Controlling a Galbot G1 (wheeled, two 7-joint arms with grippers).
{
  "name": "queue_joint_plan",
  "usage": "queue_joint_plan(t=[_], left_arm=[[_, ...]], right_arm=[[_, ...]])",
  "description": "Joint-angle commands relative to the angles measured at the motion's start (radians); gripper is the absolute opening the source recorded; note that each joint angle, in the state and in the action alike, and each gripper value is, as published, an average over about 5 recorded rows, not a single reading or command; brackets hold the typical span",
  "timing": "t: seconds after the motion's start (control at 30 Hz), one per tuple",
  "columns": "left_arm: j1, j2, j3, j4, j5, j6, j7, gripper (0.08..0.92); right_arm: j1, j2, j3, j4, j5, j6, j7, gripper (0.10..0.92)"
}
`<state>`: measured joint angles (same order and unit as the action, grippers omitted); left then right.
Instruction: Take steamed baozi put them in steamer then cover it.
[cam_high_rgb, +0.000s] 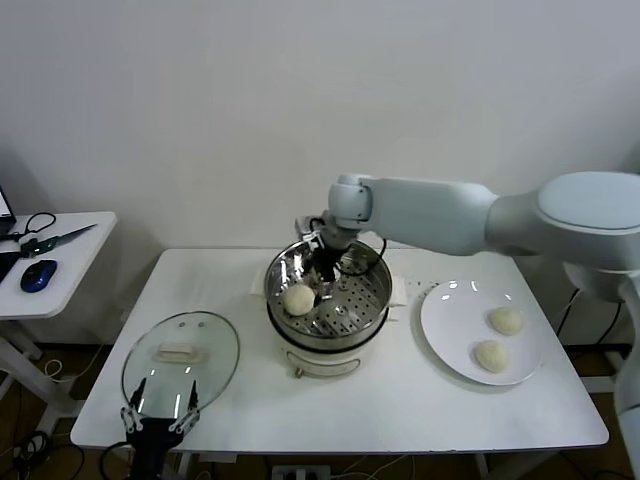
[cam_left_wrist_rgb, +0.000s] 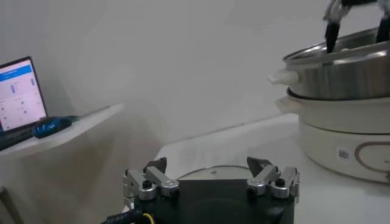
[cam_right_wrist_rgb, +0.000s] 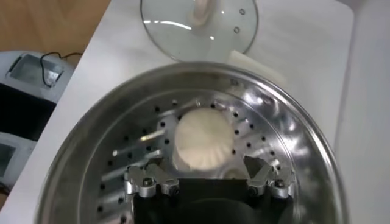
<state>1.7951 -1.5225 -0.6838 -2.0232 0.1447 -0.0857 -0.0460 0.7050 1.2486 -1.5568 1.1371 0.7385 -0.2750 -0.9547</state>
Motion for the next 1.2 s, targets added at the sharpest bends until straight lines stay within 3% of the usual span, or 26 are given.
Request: queue_joint_plan(t=[0.03, 0.3, 0.57, 0.87, 1.2], left_arm=[[0.002, 0.002, 0.004, -0.002, 0.007, 0.0, 0.001, 0.823], [0.005, -0.002, 0.005, -0.007, 0.015, 0.007, 0.003, 0.823], [0.0, -0.009, 0.002, -0.007, 0.029, 0.014, 0.004, 0.823], [0.01, -0.024, -0.004, -0.001, 0.044, 0.016, 0.003, 0.823], [0.002, -0.034, -0.008, 0.015, 0.044, 0.024, 0.001, 0.823]], right_arm=[[0.146, -0.319, -0.01, 0.176, -0.052, 0.023, -0.058, 0.823], [0.117, -0.624, -0.03, 0.28, -0.232, 0.065, -0.122, 0.823], [-0.168, -0.791, 0.135, 0.261, -0.514, 0.128, -0.149, 0.823], [-0.527, -0.798, 0.422, 0.136, -0.687, 0.179, -0.158, 0.823], [-0.67, -0.696, 0.552, -0.003, -0.77, 0.215, -0.156, 0.823]])
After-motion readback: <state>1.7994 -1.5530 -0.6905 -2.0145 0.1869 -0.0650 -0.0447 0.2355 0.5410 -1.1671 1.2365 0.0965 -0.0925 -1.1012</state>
